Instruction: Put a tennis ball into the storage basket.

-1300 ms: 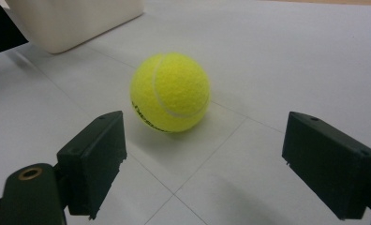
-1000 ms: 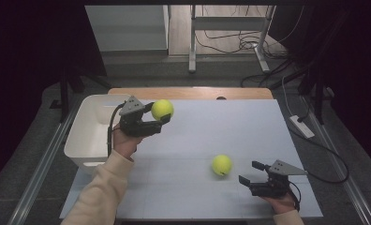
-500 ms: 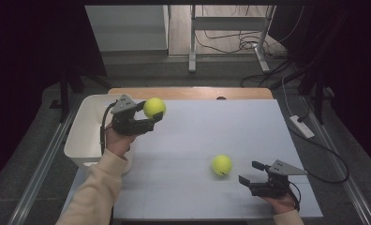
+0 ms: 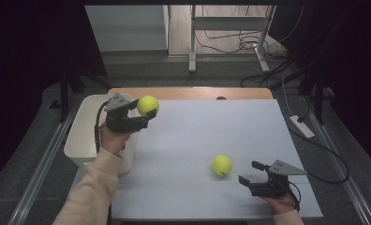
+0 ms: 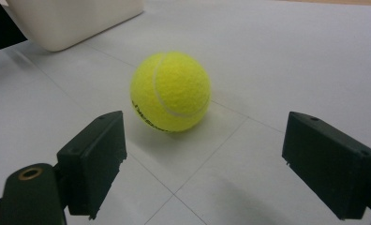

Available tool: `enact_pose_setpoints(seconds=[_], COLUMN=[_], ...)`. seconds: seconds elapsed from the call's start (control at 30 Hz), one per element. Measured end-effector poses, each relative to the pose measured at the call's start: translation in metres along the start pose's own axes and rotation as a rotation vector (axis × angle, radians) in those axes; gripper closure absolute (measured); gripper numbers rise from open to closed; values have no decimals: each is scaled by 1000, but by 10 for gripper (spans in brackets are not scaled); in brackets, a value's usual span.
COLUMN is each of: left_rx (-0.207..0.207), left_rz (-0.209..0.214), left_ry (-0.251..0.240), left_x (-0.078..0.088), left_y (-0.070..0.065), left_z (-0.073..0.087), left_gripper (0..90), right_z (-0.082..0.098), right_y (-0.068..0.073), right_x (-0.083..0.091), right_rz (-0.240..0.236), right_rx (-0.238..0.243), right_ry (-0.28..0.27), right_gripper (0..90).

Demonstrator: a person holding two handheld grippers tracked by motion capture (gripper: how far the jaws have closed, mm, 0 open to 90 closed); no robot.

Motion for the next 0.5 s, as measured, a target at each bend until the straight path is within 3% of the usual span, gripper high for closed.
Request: enact_pose_setpoints(seconds=[0.3,0.5], left_rx=[20,27], left_rz=[-19,-62], left_ry=[10,3], left_x=[2,6], left_y=[13,27], left_z=[2,2], left_gripper=[274,274], right_z=[0,0], right_y=[0,0], right_x=[0,0], right_rz=[1,-1], right_rx=[1,4], right_ry=[2,2], right_gripper=[137,138])
Point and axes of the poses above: each handheld gripper's, and its own axes: x roughly backward along the jaws, z roughly out of its underside, y roughly to its left, the point moved 10 cm from there along -x, roughly forward along the jaws, and after that the axes turned 2 degrees about z, right-handed, at the moved point
